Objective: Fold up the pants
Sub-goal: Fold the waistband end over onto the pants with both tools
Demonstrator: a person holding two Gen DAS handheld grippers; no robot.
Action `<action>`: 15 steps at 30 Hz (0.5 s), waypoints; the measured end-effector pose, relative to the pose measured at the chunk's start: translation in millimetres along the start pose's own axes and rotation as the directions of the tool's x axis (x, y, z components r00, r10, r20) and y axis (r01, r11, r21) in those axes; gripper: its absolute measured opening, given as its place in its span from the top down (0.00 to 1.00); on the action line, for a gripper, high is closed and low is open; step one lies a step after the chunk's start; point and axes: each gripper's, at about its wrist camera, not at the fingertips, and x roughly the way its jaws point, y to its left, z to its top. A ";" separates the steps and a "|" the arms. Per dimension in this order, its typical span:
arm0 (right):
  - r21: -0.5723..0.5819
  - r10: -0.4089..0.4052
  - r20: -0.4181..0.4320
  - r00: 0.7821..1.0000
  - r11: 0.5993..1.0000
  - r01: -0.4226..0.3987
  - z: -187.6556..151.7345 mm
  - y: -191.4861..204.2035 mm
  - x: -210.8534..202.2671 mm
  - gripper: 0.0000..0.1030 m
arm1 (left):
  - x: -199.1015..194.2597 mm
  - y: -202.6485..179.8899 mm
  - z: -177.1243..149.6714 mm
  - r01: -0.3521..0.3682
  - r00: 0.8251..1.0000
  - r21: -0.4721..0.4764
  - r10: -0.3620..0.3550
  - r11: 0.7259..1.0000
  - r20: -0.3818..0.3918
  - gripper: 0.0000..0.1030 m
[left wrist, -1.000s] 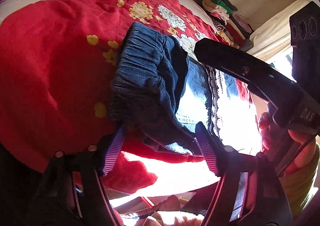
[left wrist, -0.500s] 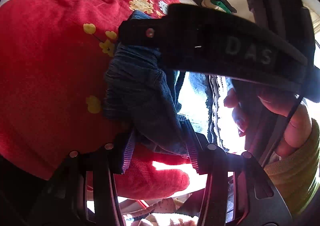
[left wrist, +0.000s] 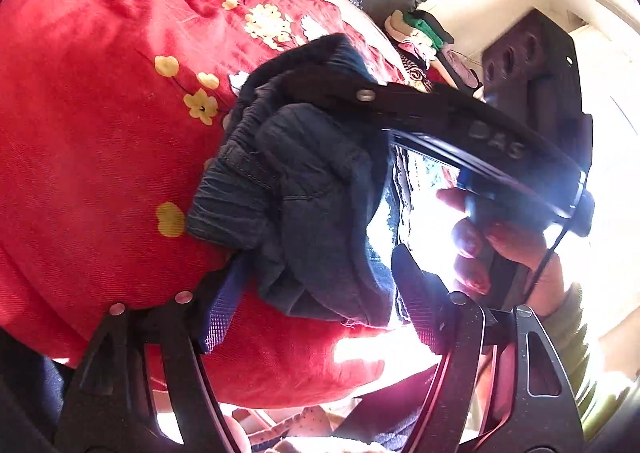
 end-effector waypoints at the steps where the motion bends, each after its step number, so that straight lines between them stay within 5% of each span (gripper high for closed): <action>1: 0.011 0.017 0.018 1.000 1.000 -0.017 -1.3 -1.1 -7.5 0.68 | -0.8 -0.7 0.1 -0.002 1.000 -0.001 0.002 1.000 0.002 0.38; 15: 0.072 0.031 0.203 0.979 0.996 -0.046 -18.7 -27.4 -97.7 0.69 | -2.4 -60.1 15.7 0.026 1.000 0.092 -0.026 0.995 -0.001 0.47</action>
